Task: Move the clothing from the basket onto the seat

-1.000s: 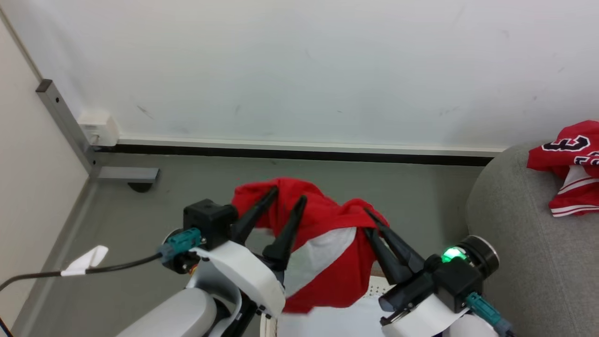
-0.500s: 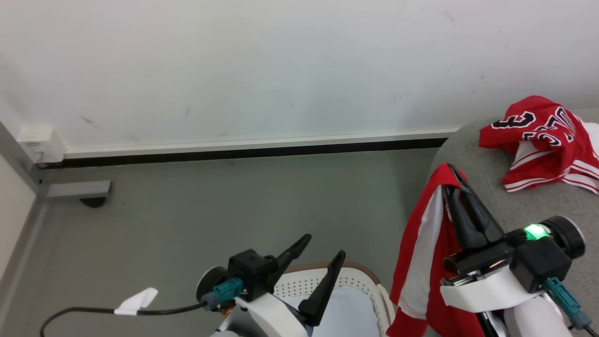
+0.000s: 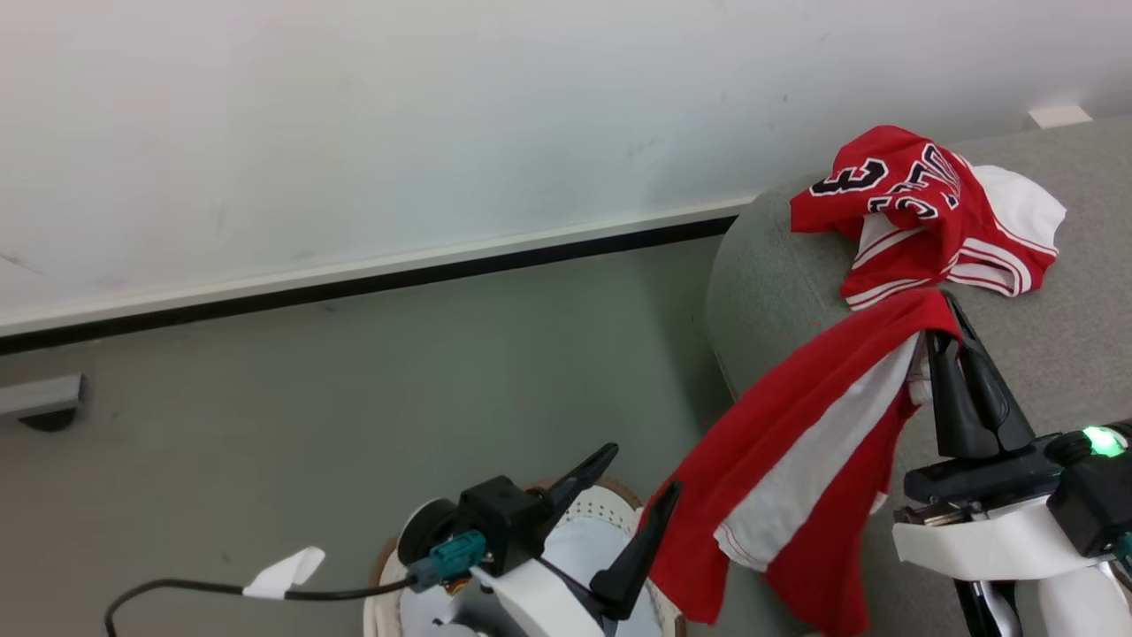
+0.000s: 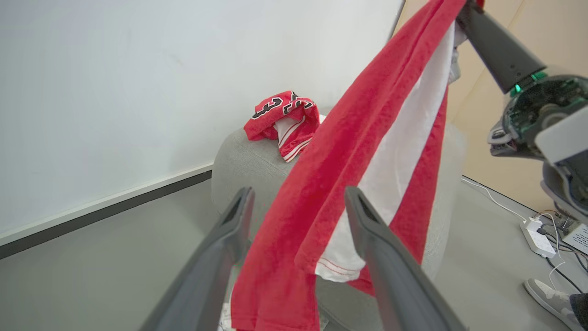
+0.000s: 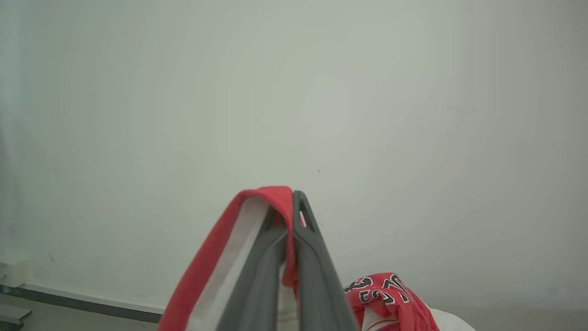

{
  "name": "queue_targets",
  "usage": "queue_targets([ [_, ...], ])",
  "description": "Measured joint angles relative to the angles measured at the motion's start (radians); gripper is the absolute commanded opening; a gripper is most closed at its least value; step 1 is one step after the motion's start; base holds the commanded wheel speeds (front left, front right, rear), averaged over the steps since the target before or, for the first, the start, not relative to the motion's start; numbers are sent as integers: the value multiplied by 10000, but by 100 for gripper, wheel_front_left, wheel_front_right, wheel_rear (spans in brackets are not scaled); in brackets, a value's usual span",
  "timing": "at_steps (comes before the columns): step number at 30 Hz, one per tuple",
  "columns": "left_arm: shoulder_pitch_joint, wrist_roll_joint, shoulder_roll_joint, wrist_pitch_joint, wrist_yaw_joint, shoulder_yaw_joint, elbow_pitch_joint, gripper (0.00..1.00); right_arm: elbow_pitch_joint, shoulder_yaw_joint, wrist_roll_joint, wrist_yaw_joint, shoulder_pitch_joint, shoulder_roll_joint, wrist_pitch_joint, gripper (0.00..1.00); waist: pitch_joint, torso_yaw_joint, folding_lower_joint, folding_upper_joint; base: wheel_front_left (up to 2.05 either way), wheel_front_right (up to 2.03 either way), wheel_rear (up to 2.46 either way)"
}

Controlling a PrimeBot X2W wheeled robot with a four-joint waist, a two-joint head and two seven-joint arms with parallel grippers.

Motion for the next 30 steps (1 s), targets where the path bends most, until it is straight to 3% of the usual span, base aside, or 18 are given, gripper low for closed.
queue_targets([
  [9,-972,575,199,205,-215,-115,-506,100,163,-1214,663,0,-1355,186,82,0,1385,-146,1,0,0,0,0],
  [17,-1982,1083,784,366,-476,77,-1135,100,1310,-3026,537,0,-5419,203,849,0,3222,105,3,0,0,0,0],
  [24,-2369,1170,1087,297,-558,336,-1409,100,3062,-5906,-627,0,-9665,-1043,1942,0,4551,539,4,0,0,0,0],
  [30,-2523,1170,1375,268,-529,581,-1630,100,4002,-8025,-2786,-2,-11493,-1868,2343,0,5321,951,3,0,0,0,0],
])
